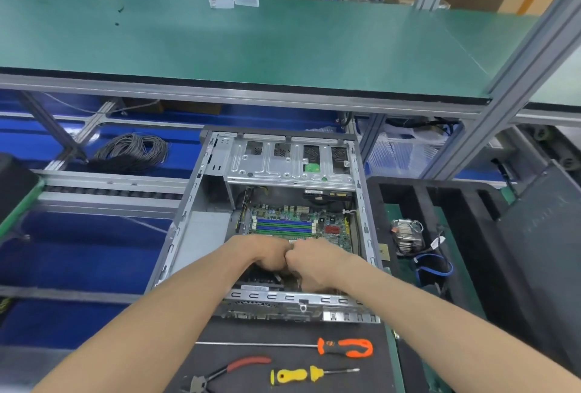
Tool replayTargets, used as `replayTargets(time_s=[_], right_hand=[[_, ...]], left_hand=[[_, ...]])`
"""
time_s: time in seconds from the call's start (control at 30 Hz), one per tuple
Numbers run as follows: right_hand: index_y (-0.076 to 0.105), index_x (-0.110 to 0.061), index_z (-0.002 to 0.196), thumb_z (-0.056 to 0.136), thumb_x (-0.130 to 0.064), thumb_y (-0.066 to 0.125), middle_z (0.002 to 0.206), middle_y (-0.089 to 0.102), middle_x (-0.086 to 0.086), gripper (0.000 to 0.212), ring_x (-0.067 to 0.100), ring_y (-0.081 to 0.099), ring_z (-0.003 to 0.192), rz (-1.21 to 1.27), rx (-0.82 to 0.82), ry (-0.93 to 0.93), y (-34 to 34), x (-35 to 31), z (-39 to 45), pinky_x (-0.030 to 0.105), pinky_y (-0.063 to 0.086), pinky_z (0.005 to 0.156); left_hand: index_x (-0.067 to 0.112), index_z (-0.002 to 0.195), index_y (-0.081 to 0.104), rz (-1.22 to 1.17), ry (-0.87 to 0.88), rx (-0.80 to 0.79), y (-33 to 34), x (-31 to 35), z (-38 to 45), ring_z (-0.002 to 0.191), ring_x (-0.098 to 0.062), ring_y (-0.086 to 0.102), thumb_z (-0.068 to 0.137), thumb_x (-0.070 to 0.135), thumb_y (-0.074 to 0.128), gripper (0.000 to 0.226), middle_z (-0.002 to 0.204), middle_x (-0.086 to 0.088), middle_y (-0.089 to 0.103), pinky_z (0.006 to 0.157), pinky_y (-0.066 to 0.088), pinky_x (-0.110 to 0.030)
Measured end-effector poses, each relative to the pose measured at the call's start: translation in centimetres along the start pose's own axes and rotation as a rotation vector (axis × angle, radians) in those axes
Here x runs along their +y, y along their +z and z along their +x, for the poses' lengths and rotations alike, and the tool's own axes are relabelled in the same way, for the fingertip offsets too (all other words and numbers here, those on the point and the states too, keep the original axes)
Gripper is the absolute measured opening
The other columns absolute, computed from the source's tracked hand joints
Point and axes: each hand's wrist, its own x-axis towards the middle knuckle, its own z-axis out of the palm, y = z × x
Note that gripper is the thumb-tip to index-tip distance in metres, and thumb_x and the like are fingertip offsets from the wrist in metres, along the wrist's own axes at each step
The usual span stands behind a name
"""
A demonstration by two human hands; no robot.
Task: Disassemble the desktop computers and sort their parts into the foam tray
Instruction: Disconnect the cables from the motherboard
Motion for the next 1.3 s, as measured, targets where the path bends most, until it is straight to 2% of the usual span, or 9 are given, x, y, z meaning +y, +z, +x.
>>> replayTargets(time_s=[0.2,0.53,0.67,0.77,0.9,1.0,1.1,1.2,1.3], right_hand=[[0.049,-0.017,0.075,0.086,-0.016,0.059,0.064,0.033,0.0,0.015,0.029,0.047,0.067,-0.041,0.109,0.105,-0.3,1.0,-1.9,0.036,0.039,0.062],[0.077,-0.007,0.097,0.088,-0.004,0.056,0.093,0.072,0.011,0.023,0.03,0.064,0.087,0.285,0.233,0.197,0.6,0.7,-1.1,0.04,0.057,0.078],[0.078,-0.008,0.105,0.086,0.006,0.054,0.098,0.076,0.012,0.034,0.029,0.065,0.092,0.466,0.199,0.205,0.8,0.2,0.1,0.041,0.058,0.085],[0.078,-0.007,0.11,0.081,0.011,0.049,0.105,0.076,0.012,0.045,0.03,0.066,0.098,0.603,0.182,0.231,0.9,0.2,0.6,0.039,0.058,0.087],[0.078,-0.004,0.107,0.082,0.008,0.043,0.11,0.074,0.016,0.045,0.022,0.064,0.081,0.743,0.146,0.306,0.9,0.6,0.5,0.034,0.057,0.089],[0.078,-0.005,0.108,0.087,0.007,0.041,0.124,0.068,0.02,0.043,0.025,0.067,0.093,0.809,0.08,0.345,1.2,0.6,0.4,0.03,0.05,0.093],[0.078,-0.002,0.105,0.092,0.002,0.047,0.13,0.065,0.02,0.033,0.029,0.067,0.105,0.838,0.052,0.364,1.4,0.5,0.6,0.034,0.05,0.1],[0.078,-0.002,0.098,0.092,0.002,0.046,0.128,0.065,0.016,0.033,0.021,0.068,0.069,0.874,0.012,0.362,1.5,0.4,0.7,0.034,0.057,0.085],[0.073,0.002,0.091,0.093,-0.006,0.047,0.093,0.072,0.016,0.027,0.024,0.064,0.067,0.832,-0.062,0.384,1.8,0.5,0.9,0.034,0.057,0.068]], left_hand=[[0.037,0.088,0.067,-0.053,-0.024,-0.115,-1.1,0.1,-0.8,0.093,-0.014,0.057,0.095,0.021,0.065,0.018,0.086,0.023,0.06,0.085,0.043,-0.033],[0.022,0.102,0.079,-0.039,-0.074,-0.172,-3.4,0.4,-3.4,0.109,-0.017,0.062,0.087,0.014,0.06,0.025,0.095,0.018,0.07,0.103,0.048,-0.039],[0.017,0.094,0.078,-0.034,-0.113,-0.131,-4.1,0.0,-3.8,0.094,-0.014,0.065,0.086,0.036,0.069,0.022,0.078,0.015,0.07,0.093,0.049,-0.034],[0.017,0.09,0.077,-0.082,-0.117,-0.099,-4.6,-0.1,-4.1,0.076,-0.012,0.061,0.083,0.027,0.064,0.018,0.08,0.007,0.072,0.077,0.047,-0.029],[0.02,0.083,0.074,-0.108,-0.104,-0.022,-4.8,-0.5,-4.0,0.079,-0.018,0.059,0.087,0.019,0.062,0.012,0.082,0.003,0.069,0.08,0.05,-0.035],[0.026,0.082,0.068,-0.064,-0.116,0.073,-4.7,-0.8,-3.7,0.087,-0.018,0.065,0.091,0.018,0.062,0.014,0.088,0.006,0.069,0.086,0.056,-0.038],[0.024,0.077,0.062,-0.107,-0.118,0.131,-4.8,-1.0,-3.7,0.073,-0.017,0.062,0.091,0.012,0.055,0.02,0.082,0.001,0.065,0.071,0.055,-0.035],[0.014,0.082,0.064,-0.205,-0.141,0.157,-5.0,-1.2,-3.7,0.064,-0.015,0.064,0.094,0.011,0.053,0.016,0.079,-0.001,0.065,0.067,0.056,-0.035],[0.008,0.087,0.064,-0.076,-0.18,0.158,-4.8,-1.0,-3.5,0.07,-0.02,0.059,0.092,0.015,0.054,0.013,0.08,-0.005,0.063,0.069,0.052,-0.035]])
